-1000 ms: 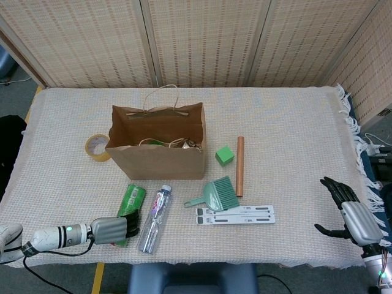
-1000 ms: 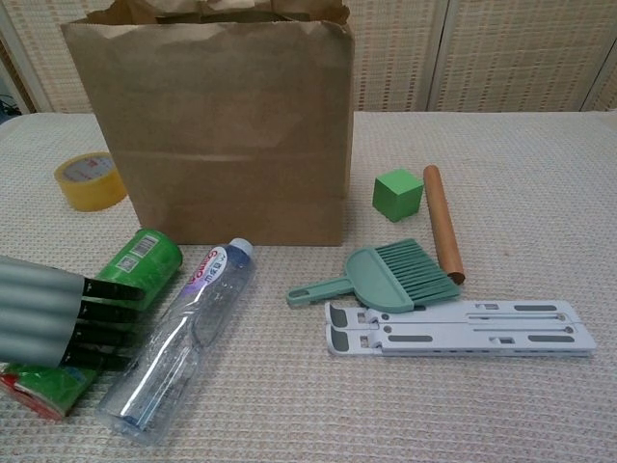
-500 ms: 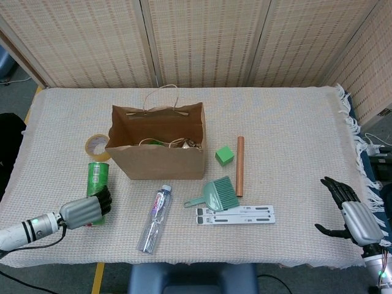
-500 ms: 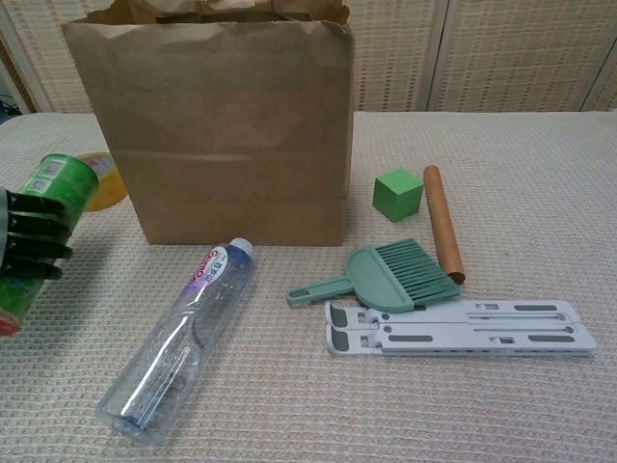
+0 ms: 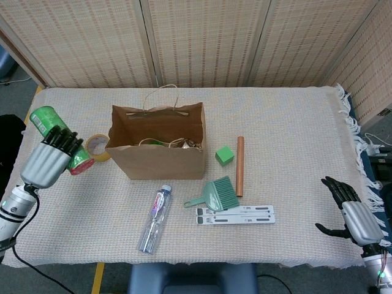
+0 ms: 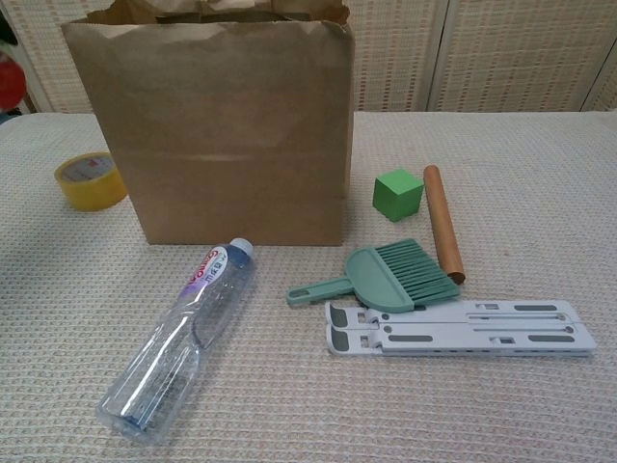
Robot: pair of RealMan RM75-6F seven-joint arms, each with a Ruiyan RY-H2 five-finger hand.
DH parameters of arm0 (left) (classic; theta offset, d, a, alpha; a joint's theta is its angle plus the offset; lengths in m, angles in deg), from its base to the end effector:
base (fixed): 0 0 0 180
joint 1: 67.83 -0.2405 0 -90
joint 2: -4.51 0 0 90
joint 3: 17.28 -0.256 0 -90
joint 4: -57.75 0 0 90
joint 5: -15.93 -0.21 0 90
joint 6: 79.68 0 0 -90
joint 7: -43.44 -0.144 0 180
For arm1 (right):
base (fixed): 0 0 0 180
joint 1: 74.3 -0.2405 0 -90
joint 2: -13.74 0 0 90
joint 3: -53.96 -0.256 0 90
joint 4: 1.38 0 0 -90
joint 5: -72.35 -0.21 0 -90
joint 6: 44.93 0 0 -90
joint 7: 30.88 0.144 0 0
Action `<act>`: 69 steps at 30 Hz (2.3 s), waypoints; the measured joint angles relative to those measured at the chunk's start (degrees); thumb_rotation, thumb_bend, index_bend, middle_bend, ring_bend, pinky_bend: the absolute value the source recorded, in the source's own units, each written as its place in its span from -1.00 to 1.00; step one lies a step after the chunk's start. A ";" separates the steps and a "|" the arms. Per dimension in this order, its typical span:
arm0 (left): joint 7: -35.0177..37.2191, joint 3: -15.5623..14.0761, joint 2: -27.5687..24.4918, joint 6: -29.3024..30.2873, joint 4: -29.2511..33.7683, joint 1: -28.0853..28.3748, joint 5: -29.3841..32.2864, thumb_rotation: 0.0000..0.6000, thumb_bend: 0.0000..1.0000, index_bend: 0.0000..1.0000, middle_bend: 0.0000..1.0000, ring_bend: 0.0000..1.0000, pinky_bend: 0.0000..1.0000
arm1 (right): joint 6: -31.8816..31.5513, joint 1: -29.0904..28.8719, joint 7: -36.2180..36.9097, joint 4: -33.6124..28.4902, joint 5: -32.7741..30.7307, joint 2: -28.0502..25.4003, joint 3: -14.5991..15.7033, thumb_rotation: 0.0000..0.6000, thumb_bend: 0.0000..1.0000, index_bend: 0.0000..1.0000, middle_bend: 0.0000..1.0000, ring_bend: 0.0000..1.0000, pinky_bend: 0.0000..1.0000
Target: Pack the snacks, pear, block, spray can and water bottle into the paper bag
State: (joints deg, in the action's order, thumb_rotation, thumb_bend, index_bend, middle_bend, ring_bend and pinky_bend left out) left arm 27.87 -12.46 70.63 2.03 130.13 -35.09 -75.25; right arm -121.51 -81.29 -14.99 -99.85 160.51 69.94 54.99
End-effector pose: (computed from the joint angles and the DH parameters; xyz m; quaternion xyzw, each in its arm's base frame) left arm -0.2325 0.3403 0.1810 -0.7226 -0.0174 -0.3606 0.5894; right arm -0.3034 -0.1739 0.1628 0.5917 -0.5053 0.3988 0.4853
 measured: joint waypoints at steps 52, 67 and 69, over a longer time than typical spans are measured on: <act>17.52 16.35 7.68 -15.81 35.30 8.49 23.46 1.00 -0.23 -1.00 -1.00 -1.00 -0.82 | 0.51 -0.14 1.08 -0.23 0.62 -0.81 0.39 1.00 -0.88 -1.00 -1.00 -1.00 -0.97; 8.81 20.54 8.94 -21.03 31.65 16.25 36.70 1.00 -0.30 -1.00 -1.00 -1.00 -0.83 | 0.49 -0.15 -0.02 -0.06 0.00 -0.64 0.07 1.00 -0.88 -1.00 -1.00 -1.00 -0.97; 6.98 20.84 9.24 -21.29 31.19 17.40 37.98 1.00 -0.30 -1.00 -1.00 -1.00 -0.84 | 0.53 -0.16 0.13 -0.11 0.02 -0.72 0.09 1.00 -0.88 -1.00 -1.00 -1.00 -0.97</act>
State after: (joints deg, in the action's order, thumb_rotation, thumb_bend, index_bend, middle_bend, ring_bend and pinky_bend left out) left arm 34.86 8.38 79.87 -19.26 161.32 -17.69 -37.28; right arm -120.98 -81.44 -14.86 -99.97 160.53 69.22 55.08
